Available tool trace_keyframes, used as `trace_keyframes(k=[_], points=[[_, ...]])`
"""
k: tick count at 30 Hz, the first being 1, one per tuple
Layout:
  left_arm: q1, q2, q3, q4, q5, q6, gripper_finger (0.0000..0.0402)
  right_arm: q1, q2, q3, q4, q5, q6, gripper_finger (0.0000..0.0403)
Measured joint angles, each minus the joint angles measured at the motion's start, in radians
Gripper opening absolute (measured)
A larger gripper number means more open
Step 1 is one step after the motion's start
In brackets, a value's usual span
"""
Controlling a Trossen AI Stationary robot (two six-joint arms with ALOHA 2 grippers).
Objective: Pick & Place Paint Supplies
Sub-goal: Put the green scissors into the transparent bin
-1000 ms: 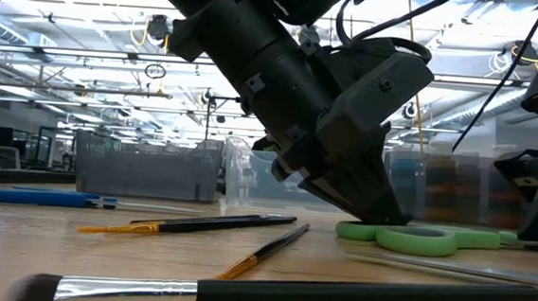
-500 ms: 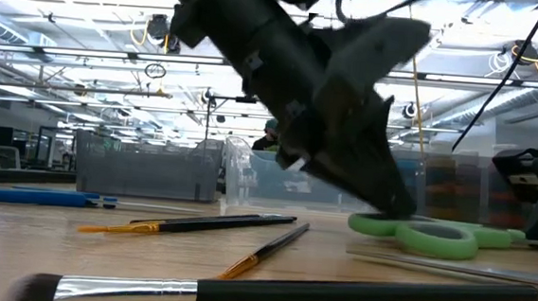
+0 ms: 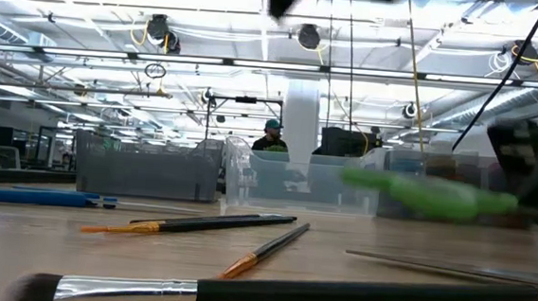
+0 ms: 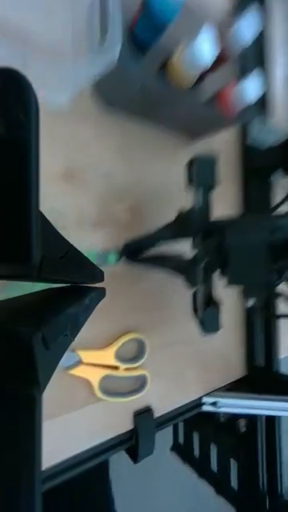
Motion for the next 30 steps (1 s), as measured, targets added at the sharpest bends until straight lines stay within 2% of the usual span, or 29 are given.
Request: trace_keyframes(k=[7, 11, 14, 20, 23, 26, 30], points=[[-0.107, -0.128, -0.002, -0.054, -0.378, 0.058, 0.0014, -0.001, -0.074, 0.186, -0.221, 0.008, -0.161, 0.0034], [-0.137, -0.182, -0.046, -0.131, -0.612, 0.031, 0.0045, -0.001, -0.124, 0.294, -0.368, 0.014, -0.273, 0.0034], [-0.136, -0.242, -0.125, -0.176, -0.713, -0.078, 0.0083, -0.011, -0.161, 0.346, -0.439, 0.063, -0.363, 0.0034], [-0.085, -0.396, -0.376, -0.177, -0.763, -0.338, 0.0177, -0.096, -0.239, 0.364, -0.451, 0.130, -0.544, 0.0034], [-0.052, -0.481, -0.498, -0.102, -0.753, -0.452, 0.0219, -0.158, -0.262, 0.364, -0.450, 0.142, -0.598, 0.0034], [-0.030, -0.548, -0.614, 0.046, -0.704, -0.458, 0.0252, -0.219, -0.267, 0.364, -0.449, 0.143, -0.616, 0.0034], [-0.011, -0.598, -0.726, 0.279, -0.627, -0.375, 0.0277, -0.290, -0.255, 0.364, -0.446, 0.134, -0.576, 0.0034]])
